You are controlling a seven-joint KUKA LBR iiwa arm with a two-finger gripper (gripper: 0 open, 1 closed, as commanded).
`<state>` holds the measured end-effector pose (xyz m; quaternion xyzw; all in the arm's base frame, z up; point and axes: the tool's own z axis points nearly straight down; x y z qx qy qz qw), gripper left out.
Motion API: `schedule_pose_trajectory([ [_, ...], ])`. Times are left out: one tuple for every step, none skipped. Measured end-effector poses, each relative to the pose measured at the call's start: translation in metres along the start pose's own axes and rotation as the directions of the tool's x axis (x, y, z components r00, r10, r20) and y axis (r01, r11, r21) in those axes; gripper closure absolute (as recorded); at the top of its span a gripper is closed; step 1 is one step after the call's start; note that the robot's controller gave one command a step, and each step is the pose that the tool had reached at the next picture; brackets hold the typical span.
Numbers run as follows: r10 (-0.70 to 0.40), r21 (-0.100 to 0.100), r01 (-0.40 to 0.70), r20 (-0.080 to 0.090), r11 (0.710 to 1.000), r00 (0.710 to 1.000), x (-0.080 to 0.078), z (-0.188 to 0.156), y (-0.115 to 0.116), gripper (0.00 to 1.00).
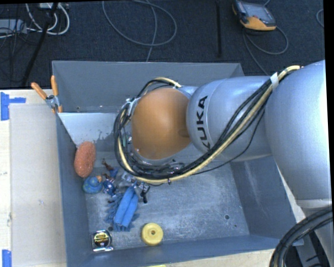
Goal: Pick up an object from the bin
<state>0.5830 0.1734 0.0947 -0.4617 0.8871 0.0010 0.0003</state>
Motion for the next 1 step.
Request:
schedule_pose_trajectory([
  [0.002,0.001,-0.002,0.001,1.000,1.000,-0.0004,-0.0046,-0.0002,1.00],
])
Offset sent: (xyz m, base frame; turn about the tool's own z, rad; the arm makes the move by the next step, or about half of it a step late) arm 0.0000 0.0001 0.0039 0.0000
